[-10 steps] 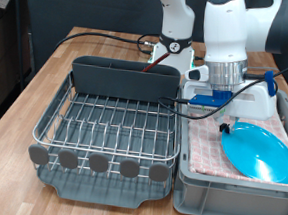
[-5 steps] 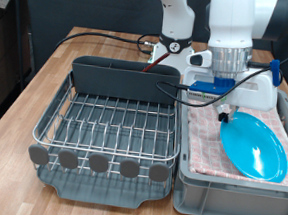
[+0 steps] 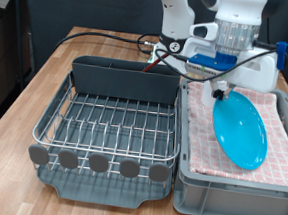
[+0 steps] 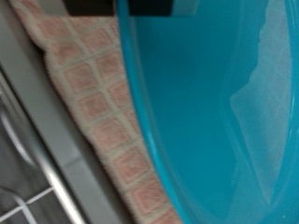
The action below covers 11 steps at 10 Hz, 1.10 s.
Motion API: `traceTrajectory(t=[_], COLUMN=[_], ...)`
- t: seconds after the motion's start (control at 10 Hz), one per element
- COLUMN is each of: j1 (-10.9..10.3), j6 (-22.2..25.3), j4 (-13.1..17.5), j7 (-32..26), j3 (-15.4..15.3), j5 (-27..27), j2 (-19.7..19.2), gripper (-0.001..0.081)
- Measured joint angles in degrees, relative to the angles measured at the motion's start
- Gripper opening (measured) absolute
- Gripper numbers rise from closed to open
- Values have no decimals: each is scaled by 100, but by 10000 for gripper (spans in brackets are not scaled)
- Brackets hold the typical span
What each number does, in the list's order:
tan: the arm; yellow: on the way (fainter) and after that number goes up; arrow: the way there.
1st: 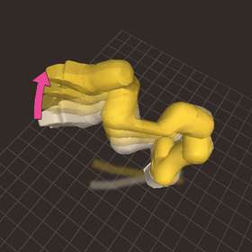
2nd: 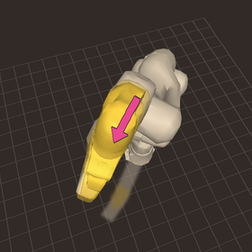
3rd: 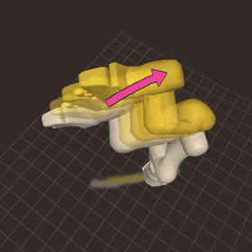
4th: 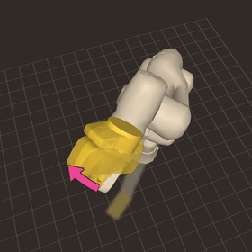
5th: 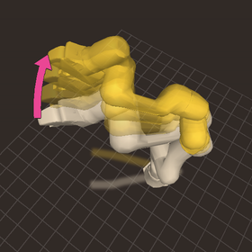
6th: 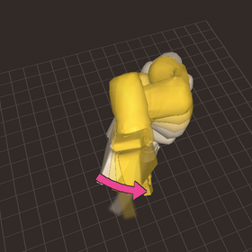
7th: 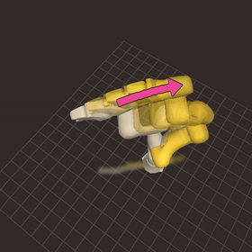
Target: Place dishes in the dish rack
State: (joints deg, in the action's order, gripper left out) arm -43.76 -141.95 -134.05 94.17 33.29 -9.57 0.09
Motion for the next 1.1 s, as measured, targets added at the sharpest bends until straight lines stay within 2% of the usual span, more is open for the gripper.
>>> traceTrajectory(t=[0.1,0.2,0.3,0.4,0.5,0.7,0.8,0.9,1.1], j1=[18,49,79,74,75,93,100,120,225], j6=[577,933,1140,1117,1406,2553,2966,3197,3277], j4=[143,263,291,288,320,576,674,719,716], j7=[98,108,108,108,137,407,431,340,-502], j3=[4,10,4,4,-4,-45,-55,-58,6], j5=[-345,-546,-662,-638,-777,-1417,-1732,-2143,-3046], j2=[178,332,461,442,437,572,698,838,1100], gripper=[21,21,21,21,21,21,21,21,21])
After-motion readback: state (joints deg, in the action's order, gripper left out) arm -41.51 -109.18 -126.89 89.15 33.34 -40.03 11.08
